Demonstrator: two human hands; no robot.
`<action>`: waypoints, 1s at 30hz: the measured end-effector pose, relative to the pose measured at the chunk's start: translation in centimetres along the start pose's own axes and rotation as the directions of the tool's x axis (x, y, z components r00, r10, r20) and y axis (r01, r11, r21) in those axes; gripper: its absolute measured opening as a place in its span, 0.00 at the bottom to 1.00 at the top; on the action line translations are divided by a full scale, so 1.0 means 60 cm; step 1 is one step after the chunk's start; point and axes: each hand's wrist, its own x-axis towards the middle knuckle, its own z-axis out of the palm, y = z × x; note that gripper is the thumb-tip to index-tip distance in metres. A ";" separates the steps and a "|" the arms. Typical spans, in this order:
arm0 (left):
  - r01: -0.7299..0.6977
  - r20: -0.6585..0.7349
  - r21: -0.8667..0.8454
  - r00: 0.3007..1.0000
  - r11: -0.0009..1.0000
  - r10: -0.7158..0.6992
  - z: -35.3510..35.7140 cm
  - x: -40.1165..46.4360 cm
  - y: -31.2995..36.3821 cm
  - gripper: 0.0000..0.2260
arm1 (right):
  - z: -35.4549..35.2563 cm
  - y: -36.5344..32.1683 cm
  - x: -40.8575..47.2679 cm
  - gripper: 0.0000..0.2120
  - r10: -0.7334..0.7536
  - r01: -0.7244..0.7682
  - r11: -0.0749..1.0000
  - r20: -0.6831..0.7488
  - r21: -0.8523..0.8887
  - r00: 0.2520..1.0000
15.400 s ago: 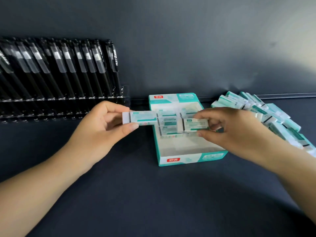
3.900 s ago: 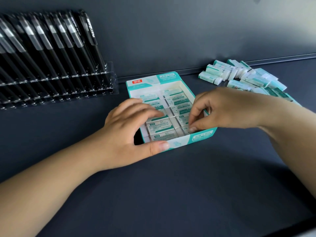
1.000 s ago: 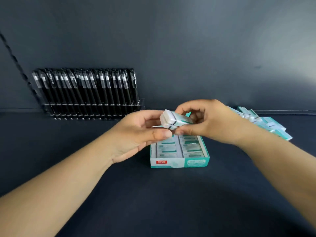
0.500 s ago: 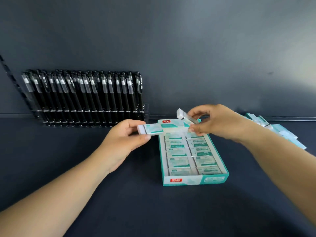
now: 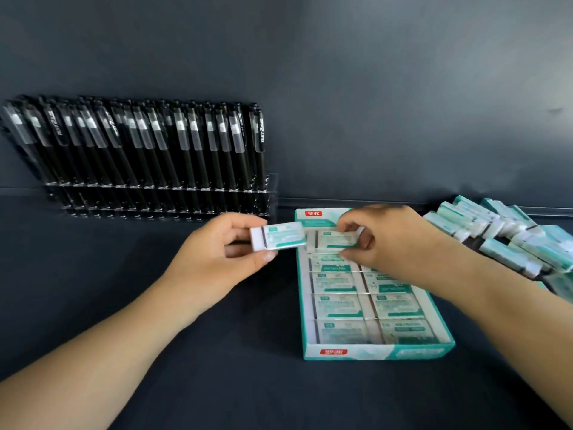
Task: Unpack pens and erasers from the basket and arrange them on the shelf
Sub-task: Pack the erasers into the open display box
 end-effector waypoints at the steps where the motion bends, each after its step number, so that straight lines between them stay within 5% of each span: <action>1: 0.006 -0.024 -0.013 1.000 1.000 -0.006 -0.005 0.002 -0.001 0.15 | 0.001 0.000 0.000 0.13 -0.013 0.013 1.000 -0.011 -0.016 1.000; 12: 0.019 0.004 -0.141 1.000 0.990 -0.019 -0.002 0.002 0.000 0.13 | 0.020 0.002 0.000 0.11 -0.035 0.047 0.996 -0.142 0.080 0.989; 20: -0.098 -0.012 -0.067 0.995 0.993 0.097 0.008 0.000 0.005 0.11 | -0.006 -0.001 -0.004 0.11 -0.107 0.101 0.971 0.013 0.217 0.994; 24: -0.197 -0.043 0.037 0.979 0.980 0.199 0.020 0.005 0.004 0.14 | -0.023 -0.005 -0.007 0.12 -0.109 0.138 0.939 -0.105 0.315 0.988; 27: -0.249 -0.040 0.152 0.965 0.956 0.258 0.035 0.005 0.006 0.14 | -0.018 -0.014 -0.007 0.13 -0.223 0.270 0.936 -0.211 0.226 0.952; 30: -0.261 -0.050 0.166 0.961 0.951 0.272 0.051 0.011 0.012 0.14 | -0.024 -0.013 -0.006 0.14 -0.183 0.209 0.971 -0.199 0.117 0.963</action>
